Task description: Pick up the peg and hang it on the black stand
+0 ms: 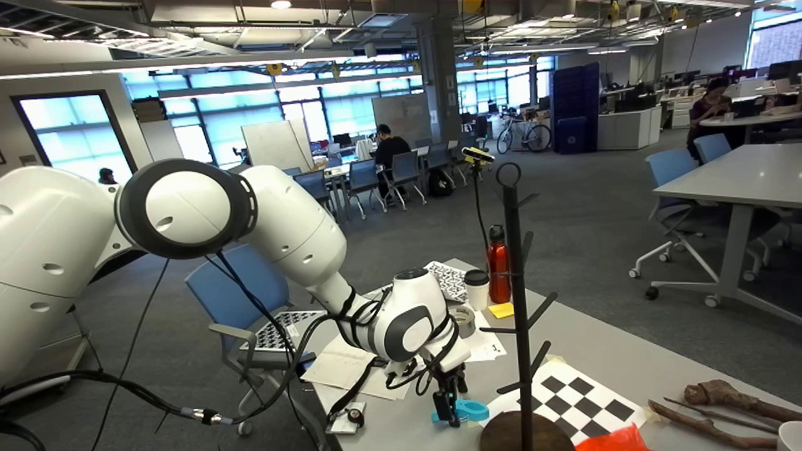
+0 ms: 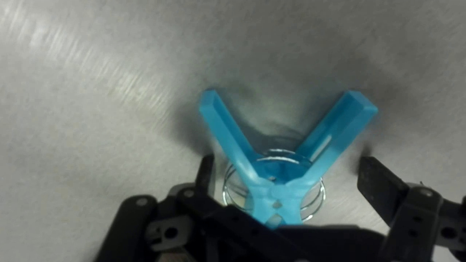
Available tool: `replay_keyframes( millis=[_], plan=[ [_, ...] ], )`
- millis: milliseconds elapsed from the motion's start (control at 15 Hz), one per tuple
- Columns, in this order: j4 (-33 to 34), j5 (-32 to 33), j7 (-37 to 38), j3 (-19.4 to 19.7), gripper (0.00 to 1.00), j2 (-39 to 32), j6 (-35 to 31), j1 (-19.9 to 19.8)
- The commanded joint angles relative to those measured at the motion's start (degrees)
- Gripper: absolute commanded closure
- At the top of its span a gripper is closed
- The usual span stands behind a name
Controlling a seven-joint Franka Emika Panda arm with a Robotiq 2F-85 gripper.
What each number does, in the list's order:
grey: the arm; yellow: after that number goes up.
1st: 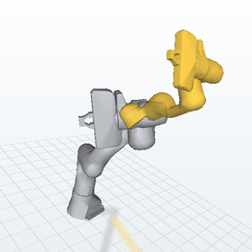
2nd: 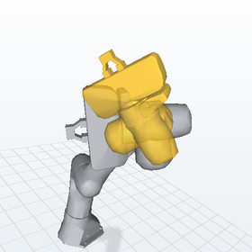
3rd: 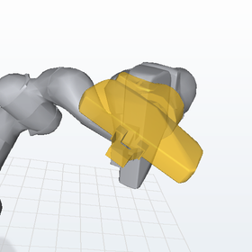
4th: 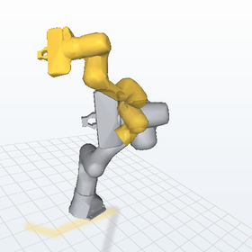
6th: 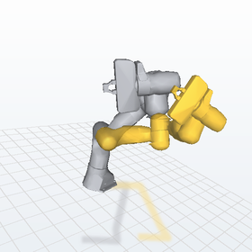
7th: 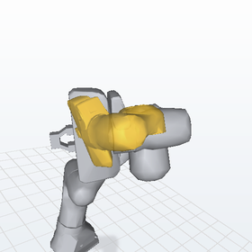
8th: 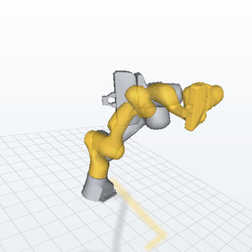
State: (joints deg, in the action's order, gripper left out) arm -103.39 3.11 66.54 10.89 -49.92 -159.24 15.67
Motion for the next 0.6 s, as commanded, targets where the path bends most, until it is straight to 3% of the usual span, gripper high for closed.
replay_keyframes(
  millis=[0,133,400,533],
  plan=[
    [3.2,-1.5,0.8,1.4,0.26,-2.5,0.6,1.4],
    [3.3,-1.5,0.7,1.6,0.31,-2.5,0.5,1.5],
    [3.5,-1.1,0.7,1.9,0.61,-1.7,0.6,1.9],
    [2.8,-0.9,0.5,2.2,0.62,-0.9,0.5,2.1]
  ],
)
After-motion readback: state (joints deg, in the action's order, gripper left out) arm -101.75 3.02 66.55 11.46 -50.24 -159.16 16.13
